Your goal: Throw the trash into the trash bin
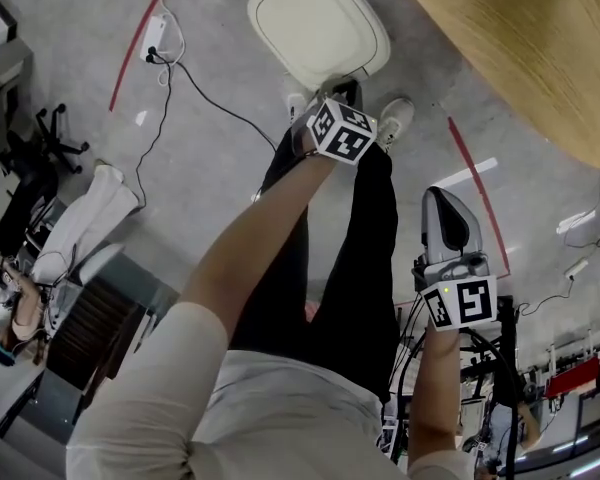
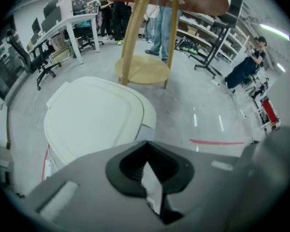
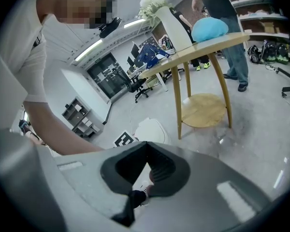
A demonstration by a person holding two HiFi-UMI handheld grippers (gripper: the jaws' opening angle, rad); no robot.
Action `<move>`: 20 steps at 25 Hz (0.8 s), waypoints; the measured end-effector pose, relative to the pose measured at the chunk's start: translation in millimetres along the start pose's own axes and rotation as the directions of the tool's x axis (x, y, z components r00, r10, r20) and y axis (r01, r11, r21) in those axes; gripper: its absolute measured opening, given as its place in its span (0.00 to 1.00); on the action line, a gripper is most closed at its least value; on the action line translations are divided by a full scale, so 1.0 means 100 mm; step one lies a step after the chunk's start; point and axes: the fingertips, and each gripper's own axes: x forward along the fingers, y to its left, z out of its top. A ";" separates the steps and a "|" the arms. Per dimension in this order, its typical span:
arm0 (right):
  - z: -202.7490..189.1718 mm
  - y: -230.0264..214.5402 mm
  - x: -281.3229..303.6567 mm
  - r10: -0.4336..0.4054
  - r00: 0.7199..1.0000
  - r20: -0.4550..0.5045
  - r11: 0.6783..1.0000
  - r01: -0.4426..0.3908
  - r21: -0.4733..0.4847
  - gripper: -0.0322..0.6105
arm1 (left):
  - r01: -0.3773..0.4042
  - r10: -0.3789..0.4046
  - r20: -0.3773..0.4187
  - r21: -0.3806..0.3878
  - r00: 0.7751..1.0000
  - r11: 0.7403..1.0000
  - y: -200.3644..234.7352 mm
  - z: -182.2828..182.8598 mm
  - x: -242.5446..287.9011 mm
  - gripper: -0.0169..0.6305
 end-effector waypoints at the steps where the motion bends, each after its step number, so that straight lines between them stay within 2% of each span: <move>1: -0.01 -0.01 0.00 0.000 1.000 -0.001 1.000 0.000 0.001 0.05 | -0.006 0.006 -0.002 0.003 1.000 1.000 -0.01 0.00 0.02 0.03; 12: -0.09 -0.08 0.01 -0.003 1.000 0.000 1.000 0.003 0.008 0.05 | -0.133 0.134 -0.008 0.063 0.991 0.989 -0.06 -0.04 0.06 0.03; 15: -0.09 -0.07 0.04 -0.002 1.000 0.002 1.000 0.002 0.007 0.05 | -0.145 0.145 0.000 0.040 0.989 0.989 -0.01 -0.04 0.04 0.03; 20: -0.11 -0.06 0.05 -0.001 1.000 -0.001 1.000 0.001 0.008 0.05 | -0.160 0.160 0.002 0.079 0.987 0.984 0.01 -0.03 0.03 0.03</move>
